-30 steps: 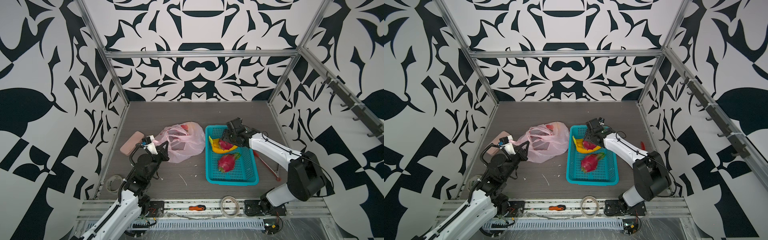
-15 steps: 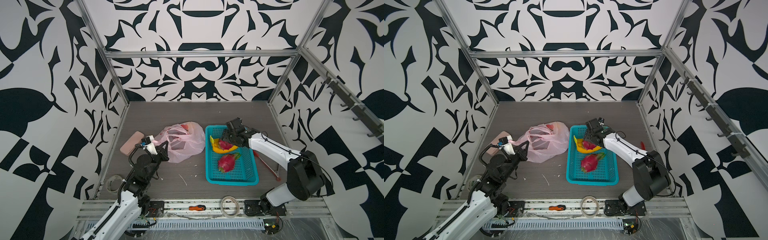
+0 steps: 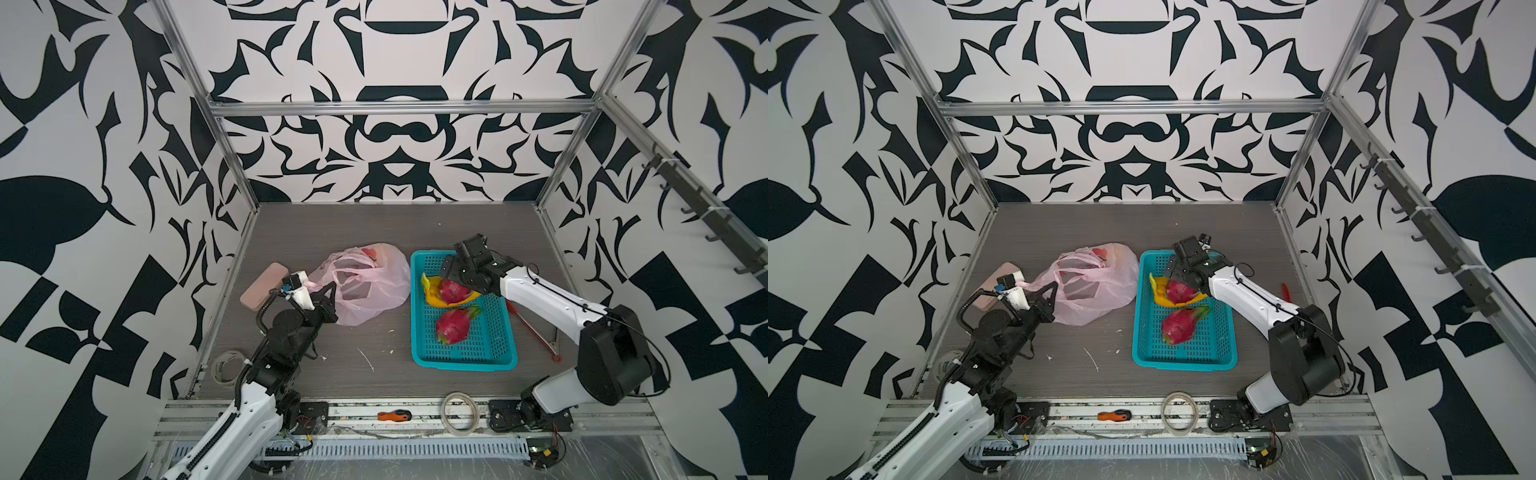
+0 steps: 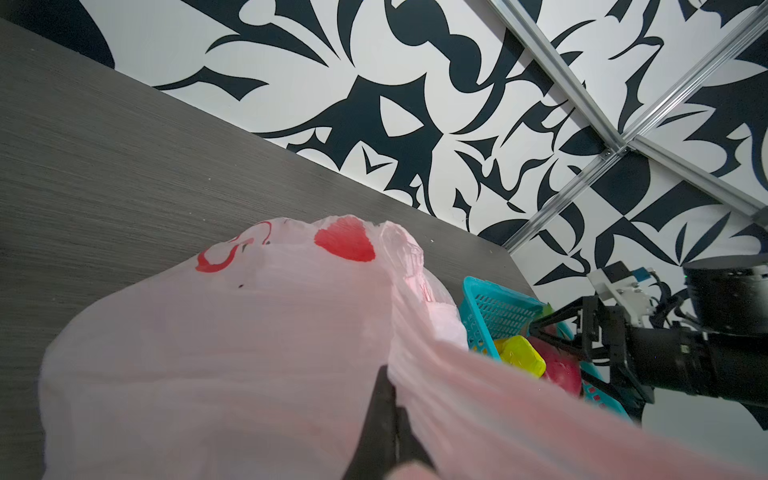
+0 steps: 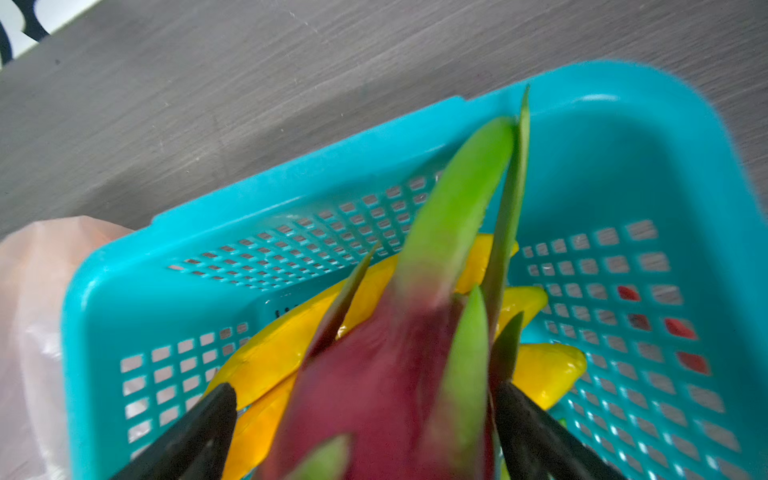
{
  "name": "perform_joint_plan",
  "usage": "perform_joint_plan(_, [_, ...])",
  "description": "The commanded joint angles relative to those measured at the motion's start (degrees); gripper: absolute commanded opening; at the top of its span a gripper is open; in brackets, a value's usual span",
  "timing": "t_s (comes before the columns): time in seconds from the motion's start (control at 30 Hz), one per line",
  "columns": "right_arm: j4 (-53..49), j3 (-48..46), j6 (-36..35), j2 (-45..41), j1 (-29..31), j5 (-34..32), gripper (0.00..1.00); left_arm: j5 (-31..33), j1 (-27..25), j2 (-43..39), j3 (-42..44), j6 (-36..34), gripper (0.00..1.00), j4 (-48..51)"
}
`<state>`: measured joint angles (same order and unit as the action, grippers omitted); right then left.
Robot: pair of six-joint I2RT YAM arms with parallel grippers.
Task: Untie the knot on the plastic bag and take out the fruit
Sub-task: 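Lower the dragon fruit onto the bananas and open the right gripper, then move the open right gripper from the basket back to the pink bag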
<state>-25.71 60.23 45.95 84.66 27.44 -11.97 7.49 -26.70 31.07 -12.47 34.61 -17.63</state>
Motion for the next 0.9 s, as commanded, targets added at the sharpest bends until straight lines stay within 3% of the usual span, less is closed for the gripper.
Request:
perform_joint_plan(0.0, [-2.12,2.75,-1.66,-4.39,0.88,-3.18,0.99,-0.41,-0.2,-0.34,1.02,-0.68,0.0,0.14])
perform_joint_plan(0.23, [-7.78,9.44,-8.95,-5.25,9.54,-10.64,0.89,-1.09,-0.2,0.44,0.96,-1.21,0.0,-0.46])
perform_joint_plan(0.47, [-7.76,20.53,-21.1,4.89,23.0,-15.52,0.85,-1.15,-0.2,0.14,0.96,-1.3,0.0,-0.03])
perform_joint_plan(0.87, [-7.51,35.25,-29.64,23.26,28.9,-13.31,0.92,-1.12,-0.2,-2.83,1.22,-1.28,0.0,2.29])
